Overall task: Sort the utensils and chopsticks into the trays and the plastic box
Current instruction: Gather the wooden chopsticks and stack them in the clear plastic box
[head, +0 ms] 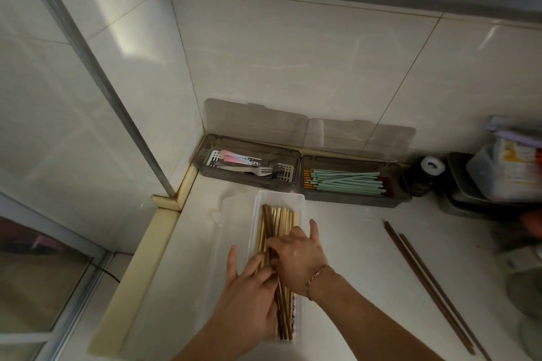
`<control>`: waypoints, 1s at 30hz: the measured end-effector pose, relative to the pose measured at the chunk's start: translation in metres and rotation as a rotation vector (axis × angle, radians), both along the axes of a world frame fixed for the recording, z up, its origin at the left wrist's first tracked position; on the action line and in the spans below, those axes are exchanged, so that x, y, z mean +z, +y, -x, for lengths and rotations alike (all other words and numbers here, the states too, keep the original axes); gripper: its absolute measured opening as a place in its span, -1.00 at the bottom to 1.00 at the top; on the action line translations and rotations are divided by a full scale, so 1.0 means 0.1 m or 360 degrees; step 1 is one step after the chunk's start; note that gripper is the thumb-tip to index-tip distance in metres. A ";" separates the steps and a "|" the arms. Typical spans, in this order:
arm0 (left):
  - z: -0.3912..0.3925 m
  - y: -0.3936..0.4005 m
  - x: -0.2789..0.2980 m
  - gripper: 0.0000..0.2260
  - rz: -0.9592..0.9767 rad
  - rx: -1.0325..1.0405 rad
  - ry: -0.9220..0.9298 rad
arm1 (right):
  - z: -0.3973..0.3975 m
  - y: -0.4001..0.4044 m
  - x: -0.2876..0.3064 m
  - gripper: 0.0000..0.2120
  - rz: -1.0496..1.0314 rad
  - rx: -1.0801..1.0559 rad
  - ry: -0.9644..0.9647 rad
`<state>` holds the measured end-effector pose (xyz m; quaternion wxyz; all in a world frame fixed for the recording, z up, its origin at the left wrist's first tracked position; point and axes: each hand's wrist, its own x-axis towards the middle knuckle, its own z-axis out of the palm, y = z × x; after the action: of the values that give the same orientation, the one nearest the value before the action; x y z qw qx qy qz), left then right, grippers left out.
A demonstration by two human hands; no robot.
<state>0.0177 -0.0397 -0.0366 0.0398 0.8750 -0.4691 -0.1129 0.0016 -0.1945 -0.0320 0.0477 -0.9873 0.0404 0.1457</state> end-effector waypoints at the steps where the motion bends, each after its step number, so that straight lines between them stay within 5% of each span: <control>1: 0.01 0.01 0.01 -0.58 0.0060 0.0010 0.0011 | 0.01 0.00 0.00 -0.70 -0.0014 -0.0011 -0.0007; 4: 0.04 0.08 -0.03 -0.75 0.0424 0.0104 0.0077 | 0.05 -0.01 -0.01 -0.72 -0.0073 -0.0047 -0.0085; 12: 0.09 0.08 -0.12 -0.44 0.0907 0.0847 0.0562 | 0.19 -0.06 -0.06 -0.66 -0.0121 0.0082 -0.0135; 16: 0.08 0.09 -0.12 -0.36 0.0830 0.0840 0.0565 | 0.43 -0.33 -0.05 -0.80 -0.0508 0.0009 -0.1033; 19: 0.08 0.10 -0.13 -0.33 0.0793 0.0856 0.0596 | 0.76 -0.81 -0.11 -0.87 -0.0337 -0.0445 -0.1398; 24: 0.08 0.10 -0.13 -0.32 0.0743 0.0857 0.0600 | 1.42 -1.50 -0.35 -0.87 0.0043 -0.1487 -0.0755; 30: 0.09 0.09 -0.12 -0.32 0.0755 0.0866 0.0607 | 1.74 -1.57 -0.54 -0.82 0.0094 -0.1766 -0.0426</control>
<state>0.0092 -0.0303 -0.0486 0.3553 0.8970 -0.2177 -0.1472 -0.1721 -0.3513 -0.0861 0.0943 -0.8290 0.5504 -0.0285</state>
